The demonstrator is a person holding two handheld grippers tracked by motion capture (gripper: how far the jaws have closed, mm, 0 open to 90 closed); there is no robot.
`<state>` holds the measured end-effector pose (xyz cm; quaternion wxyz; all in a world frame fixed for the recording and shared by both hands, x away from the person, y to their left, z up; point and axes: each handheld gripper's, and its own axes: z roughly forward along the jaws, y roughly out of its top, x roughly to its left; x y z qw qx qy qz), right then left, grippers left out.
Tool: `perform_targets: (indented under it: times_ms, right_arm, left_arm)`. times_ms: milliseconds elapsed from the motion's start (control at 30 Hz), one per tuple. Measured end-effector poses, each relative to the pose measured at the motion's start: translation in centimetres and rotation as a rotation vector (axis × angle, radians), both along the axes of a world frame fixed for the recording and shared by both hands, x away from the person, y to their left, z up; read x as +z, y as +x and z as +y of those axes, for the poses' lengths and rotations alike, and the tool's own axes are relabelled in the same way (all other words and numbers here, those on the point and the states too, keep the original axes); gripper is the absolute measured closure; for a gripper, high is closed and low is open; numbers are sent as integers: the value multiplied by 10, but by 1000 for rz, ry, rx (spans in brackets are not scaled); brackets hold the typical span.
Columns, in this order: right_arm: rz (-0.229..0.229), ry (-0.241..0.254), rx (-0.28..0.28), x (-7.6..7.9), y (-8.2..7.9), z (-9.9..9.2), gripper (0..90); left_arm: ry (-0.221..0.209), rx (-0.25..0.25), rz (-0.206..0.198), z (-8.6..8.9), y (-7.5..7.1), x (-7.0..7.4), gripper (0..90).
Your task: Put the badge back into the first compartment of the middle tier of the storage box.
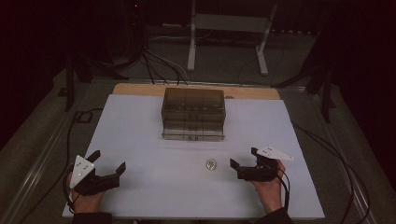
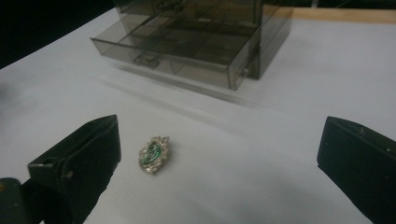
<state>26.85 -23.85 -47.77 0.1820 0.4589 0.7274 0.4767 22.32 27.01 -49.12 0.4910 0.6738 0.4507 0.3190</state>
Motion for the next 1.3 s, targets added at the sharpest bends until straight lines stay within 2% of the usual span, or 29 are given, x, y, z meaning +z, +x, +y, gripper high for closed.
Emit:
perform_targets:
  times_ms: [433, 633, 1033, 1233, 1300]
  right_arm:
    - [64, -27, 47, -10, 10, 26, 1]
    - [90, -33, 69, -15, 16, 37, 29]
    - [130, -80, 100, -22, 26, 55, 165]
    - [152, -118, 113, -29, 30, 61, 268]
    - [160, -122, 121, -31, 31, 62, 268]
  left_arm:
    - [6, -2, -1, -1, 0, 0, 5]
    - [7, -3, -1, -1, 1, -1, 5]
    - [15, -10, 3, -3, 2, -2, 5]
    - [17, -12, 6, -3, 2, -2, 5]
    - [17, -12, 6, -3, 2, -2, 5]
